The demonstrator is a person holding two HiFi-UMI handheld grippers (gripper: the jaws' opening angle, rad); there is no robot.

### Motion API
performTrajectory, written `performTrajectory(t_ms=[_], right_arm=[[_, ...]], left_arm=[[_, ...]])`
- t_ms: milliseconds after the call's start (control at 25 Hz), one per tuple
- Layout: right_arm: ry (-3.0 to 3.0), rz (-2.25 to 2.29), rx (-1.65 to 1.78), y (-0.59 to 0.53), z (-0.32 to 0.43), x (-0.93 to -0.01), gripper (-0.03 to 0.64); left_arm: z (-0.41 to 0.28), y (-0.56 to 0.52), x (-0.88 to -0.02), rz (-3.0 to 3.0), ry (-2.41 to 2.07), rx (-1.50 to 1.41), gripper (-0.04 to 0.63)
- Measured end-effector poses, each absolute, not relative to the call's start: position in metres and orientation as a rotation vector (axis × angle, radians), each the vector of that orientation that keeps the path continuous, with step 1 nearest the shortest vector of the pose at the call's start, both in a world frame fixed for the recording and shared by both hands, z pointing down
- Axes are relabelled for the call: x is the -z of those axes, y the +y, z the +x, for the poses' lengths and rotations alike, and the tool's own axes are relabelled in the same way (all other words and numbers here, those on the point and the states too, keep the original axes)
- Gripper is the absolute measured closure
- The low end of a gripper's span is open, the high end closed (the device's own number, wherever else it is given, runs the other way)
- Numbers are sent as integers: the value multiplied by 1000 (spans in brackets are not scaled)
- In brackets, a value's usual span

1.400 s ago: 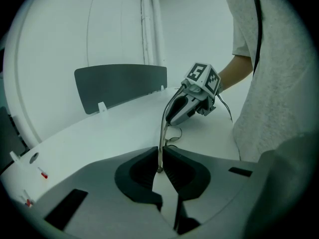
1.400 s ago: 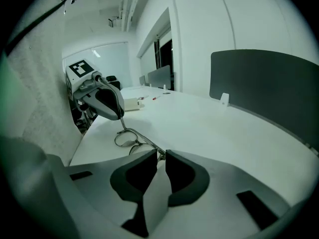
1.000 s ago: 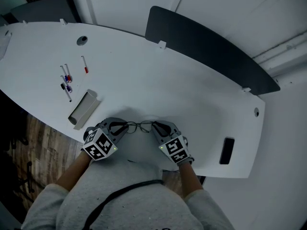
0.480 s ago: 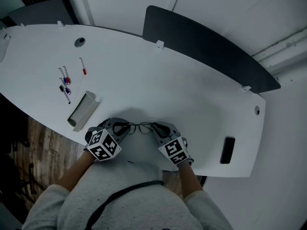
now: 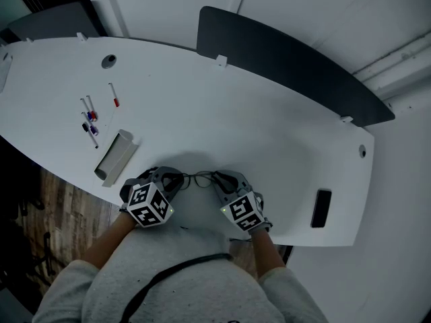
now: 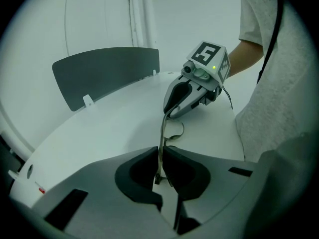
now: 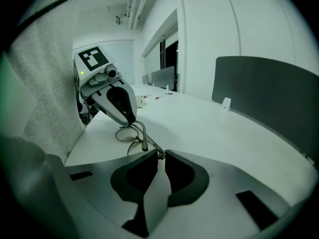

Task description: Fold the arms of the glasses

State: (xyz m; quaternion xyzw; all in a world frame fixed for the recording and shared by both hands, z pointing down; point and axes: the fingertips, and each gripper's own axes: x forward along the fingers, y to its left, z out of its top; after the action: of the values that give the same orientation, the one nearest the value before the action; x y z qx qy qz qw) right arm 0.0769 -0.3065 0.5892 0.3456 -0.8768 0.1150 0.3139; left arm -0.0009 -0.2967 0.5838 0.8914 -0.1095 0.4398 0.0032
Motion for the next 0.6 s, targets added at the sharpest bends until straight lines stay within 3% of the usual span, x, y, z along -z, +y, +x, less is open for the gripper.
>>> performTrajectory(t_ms=[400,600], right_arm=[[-2367,1142,-337,-322,102,-551,561],[-2486,980,-292,-316,55,-520,561]], left_arm=[[-1,-295,-585,2775,-331,-1387,563],[-1,-296,-585,2768,-342,-1380,563]])
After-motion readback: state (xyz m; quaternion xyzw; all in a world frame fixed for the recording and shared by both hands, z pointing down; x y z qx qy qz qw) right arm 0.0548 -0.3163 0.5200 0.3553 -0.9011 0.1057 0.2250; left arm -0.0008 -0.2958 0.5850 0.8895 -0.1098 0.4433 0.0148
